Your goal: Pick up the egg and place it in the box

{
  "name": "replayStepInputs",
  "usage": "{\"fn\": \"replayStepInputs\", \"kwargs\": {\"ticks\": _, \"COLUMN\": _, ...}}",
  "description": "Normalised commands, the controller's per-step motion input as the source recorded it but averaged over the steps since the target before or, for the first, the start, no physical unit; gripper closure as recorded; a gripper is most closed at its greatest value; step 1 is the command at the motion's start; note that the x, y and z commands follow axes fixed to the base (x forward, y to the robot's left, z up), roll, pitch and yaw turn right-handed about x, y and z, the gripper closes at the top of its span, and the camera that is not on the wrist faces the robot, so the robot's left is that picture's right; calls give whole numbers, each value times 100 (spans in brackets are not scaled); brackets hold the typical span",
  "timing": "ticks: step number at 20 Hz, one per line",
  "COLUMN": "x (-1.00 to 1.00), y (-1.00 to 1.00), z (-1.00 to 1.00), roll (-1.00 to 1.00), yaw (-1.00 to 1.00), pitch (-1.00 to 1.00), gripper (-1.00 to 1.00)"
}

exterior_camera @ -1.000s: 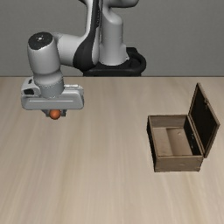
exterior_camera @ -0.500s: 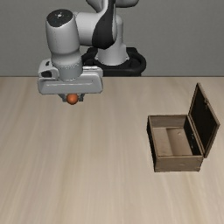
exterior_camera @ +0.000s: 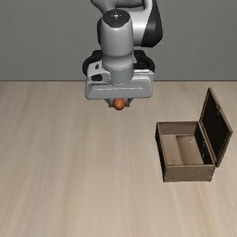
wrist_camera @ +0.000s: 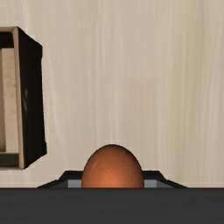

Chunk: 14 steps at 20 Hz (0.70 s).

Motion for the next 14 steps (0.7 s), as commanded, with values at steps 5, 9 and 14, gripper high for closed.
{"fn": "replayStepInputs", "kwargs": {"ticks": 5, "x": 0, "y": 100, "z": 0, "roll": 0, "yaw": 0, "pitch": 0, "gripper": 100}}
{"fn": "replayStepInputs", "kwargs": {"ticks": 9, "x": 0, "y": 100, "z": 0, "roll": 0, "yaw": 0, "pitch": 0, "gripper": 100}}
{"fn": "replayStepInputs", "kwargs": {"ticks": 14, "x": 20, "y": 80, "z": 0, "roll": 0, "yaw": 0, "pitch": 0, "gripper": 100}}
